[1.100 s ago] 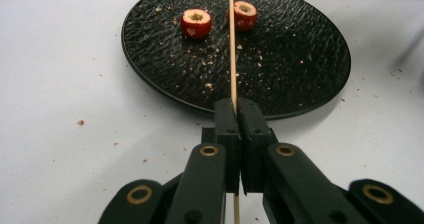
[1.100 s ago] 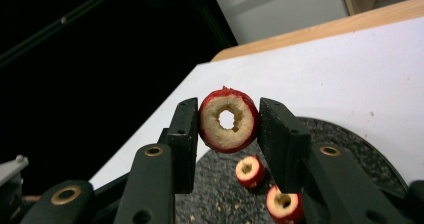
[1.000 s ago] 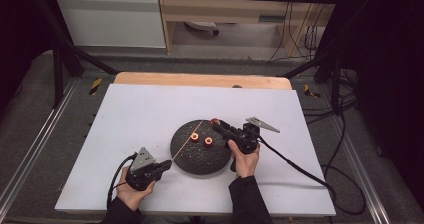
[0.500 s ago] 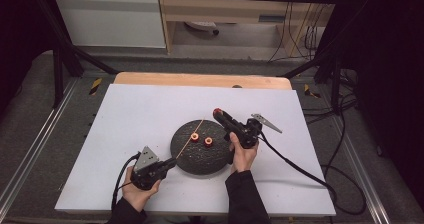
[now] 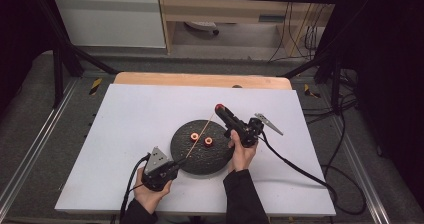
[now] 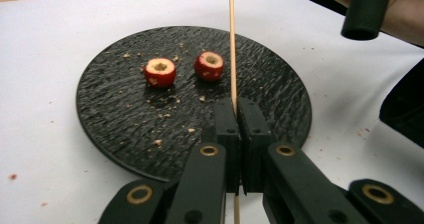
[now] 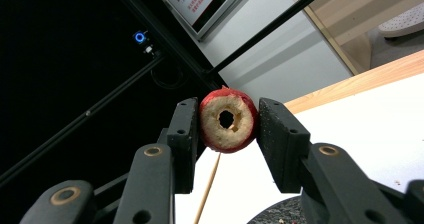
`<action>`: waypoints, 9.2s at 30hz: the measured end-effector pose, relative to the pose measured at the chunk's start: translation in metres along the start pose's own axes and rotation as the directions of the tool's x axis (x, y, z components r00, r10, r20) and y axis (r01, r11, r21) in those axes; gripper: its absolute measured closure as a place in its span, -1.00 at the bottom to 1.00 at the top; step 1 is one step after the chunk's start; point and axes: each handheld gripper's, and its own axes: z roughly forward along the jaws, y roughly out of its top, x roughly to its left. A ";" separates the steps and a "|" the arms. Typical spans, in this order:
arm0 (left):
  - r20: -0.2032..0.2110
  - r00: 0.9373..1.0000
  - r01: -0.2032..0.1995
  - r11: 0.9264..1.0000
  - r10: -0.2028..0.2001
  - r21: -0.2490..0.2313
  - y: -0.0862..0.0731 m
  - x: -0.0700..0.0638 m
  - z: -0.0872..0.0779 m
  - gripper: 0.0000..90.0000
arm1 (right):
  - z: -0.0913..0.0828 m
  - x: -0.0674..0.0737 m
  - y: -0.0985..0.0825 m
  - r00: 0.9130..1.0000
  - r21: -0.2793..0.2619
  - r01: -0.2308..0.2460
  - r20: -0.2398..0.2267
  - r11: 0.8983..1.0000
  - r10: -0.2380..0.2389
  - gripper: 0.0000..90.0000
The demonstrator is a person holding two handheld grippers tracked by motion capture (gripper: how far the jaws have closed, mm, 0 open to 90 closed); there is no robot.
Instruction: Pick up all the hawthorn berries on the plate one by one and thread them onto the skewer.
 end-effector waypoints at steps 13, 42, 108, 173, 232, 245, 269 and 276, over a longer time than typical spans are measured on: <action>0.004 1.000 0.006 1.000 -0.006 -0.022 0.000 -0.013 0.004 0.96 | 0.001 0.000 -0.001 0.999 -0.043 -0.045 -0.016 0.998 0.044 0.37; -0.038 0.998 0.056 0.997 -0.058 -0.055 0.008 -0.024 0.012 0.96 | 0.003 -0.001 -0.008 0.995 -0.062 -0.101 -0.034 0.993 0.099 0.37; 0.007 0.999 0.042 0.998 -0.042 -0.041 0.052 -0.004 0.039 0.97 | -0.018 0.013 -0.047 0.999 0.145 0.006 -0.048 0.989 0.001 0.21; 0.006 1.000 0.009 0.994 -0.010 0.108 -0.020 0.062 -0.034 0.96 | 0.044 0.004 -0.001 0.807 0.834 0.396 -0.117 0.384 -0.579 -0.64; 0.004 1.000 0.006 0.992 -0.007 0.124 -0.020 0.062 -0.031 0.96 | 0.080 0.006 -0.008 0.874 0.924 0.248 -0.083 0.292 -0.480 0.40; 0.005 1.000 0.007 0.992 -0.008 0.124 -0.020 0.061 -0.032 0.96 | 0.064 0.017 0.004 0.882 0.896 0.257 -0.063 0.363 -0.467 0.40; 0.012 1.000 -0.005 0.992 0.004 0.127 -0.020 0.058 -0.031 0.96 | 0.013 0.015 0.002 0.937 0.723 0.269 -0.043 0.636 -0.347 0.40; 0.016 1.000 -0.007 0.992 0.005 0.125 -0.020 0.057 -0.031 0.97 | 0.002 0.014 -0.004 0.957 0.631 0.249 -0.043 0.735 -0.288 0.40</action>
